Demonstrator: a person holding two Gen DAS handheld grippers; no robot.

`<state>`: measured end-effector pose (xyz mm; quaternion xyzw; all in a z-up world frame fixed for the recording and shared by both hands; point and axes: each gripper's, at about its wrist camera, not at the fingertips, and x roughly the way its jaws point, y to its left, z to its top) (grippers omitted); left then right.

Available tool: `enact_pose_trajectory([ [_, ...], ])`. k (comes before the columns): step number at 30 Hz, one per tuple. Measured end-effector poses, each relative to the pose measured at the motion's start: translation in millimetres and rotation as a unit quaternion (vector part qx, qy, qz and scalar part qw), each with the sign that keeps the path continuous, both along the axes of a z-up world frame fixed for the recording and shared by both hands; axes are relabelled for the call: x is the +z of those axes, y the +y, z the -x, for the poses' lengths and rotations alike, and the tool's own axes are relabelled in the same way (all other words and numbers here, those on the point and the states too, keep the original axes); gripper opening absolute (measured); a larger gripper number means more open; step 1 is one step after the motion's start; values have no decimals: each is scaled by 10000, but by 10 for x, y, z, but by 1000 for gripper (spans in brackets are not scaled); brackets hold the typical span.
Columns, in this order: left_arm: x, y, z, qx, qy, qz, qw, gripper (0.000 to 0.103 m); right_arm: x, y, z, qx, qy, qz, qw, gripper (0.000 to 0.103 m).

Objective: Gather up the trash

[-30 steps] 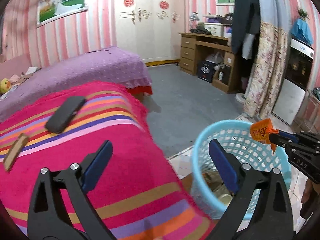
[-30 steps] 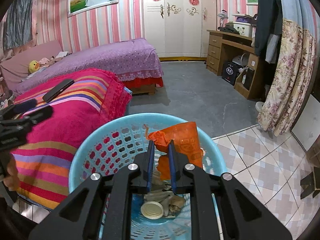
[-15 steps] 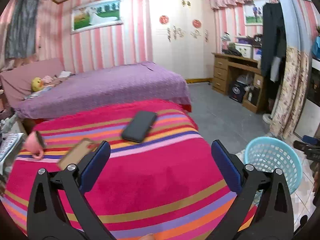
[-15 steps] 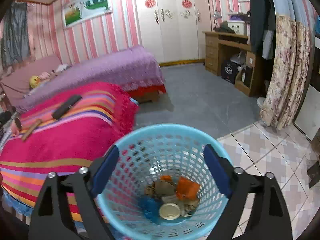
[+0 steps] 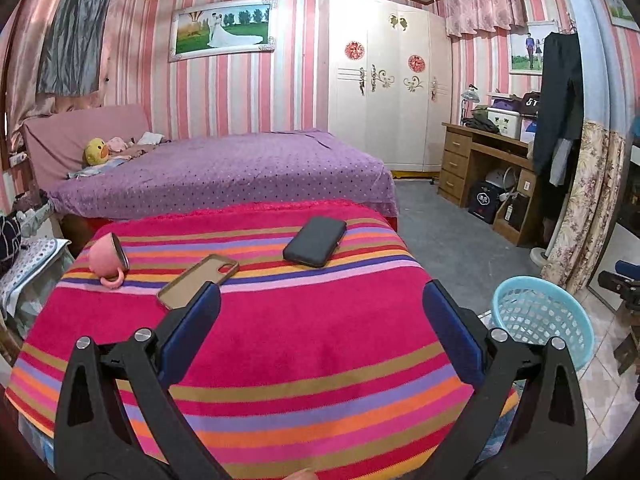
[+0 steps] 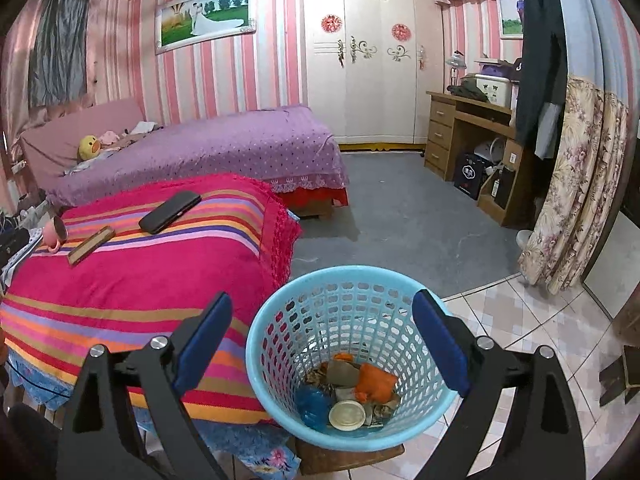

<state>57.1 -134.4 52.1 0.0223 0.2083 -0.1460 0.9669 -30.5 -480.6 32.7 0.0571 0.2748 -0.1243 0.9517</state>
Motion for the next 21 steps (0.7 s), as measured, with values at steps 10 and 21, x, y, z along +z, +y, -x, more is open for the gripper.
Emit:
enact_pose_trajectory([
  [10, -296, 53, 176, -19, 44, -173, 9998, 98, -576, 395, -53, 228, 119, -571, 9980, 90],
  [21, -472, 185, 293, -68, 57, -183, 9998, 98, -657, 747, 65, 2, -223, -553, 9982, 90],
])
